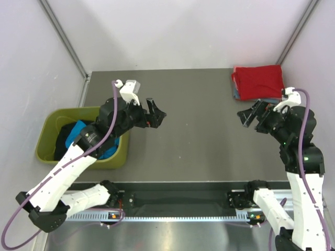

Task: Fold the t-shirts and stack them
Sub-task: Reset both grippers

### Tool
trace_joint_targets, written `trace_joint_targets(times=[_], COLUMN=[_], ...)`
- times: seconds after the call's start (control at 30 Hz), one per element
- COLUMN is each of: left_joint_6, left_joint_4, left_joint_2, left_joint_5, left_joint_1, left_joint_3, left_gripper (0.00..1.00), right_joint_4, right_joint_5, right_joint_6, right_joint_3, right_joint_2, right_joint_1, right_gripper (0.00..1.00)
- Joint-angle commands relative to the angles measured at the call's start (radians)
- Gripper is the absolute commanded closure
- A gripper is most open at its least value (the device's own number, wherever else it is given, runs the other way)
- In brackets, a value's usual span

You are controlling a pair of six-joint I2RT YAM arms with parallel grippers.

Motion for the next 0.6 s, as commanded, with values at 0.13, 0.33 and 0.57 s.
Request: trace_joint_targets(times=[0.13, 0.33, 0.57], left_joint_6=[-0.001, 0.011, 0.027], left_joint_4=[0.026, 0.026, 0.040], left_joint_2=[0.023, 0.032, 0.040], left_joint_5=[-0.001, 0.010, 0.024], left_joint_1=[0.003, 0.004, 0.004], left_joint_3=[0.015, 0.013, 0.013], left_gripper=[0.02, 0.02, 0.03], right_joint_4=[0.018, 0.021, 0.055], right_joint_5=[0.032, 0.046, 0.046], right_joint_6=[0.010, 0.010, 0.001], right_joint_3=[0.049, 0.030, 0.015], right_joint_2=[-0.017, -0.020, -0.032], right_joint_1=[0.003, 0.003, 0.003], right_gripper=[0.00, 0.00, 0.00])
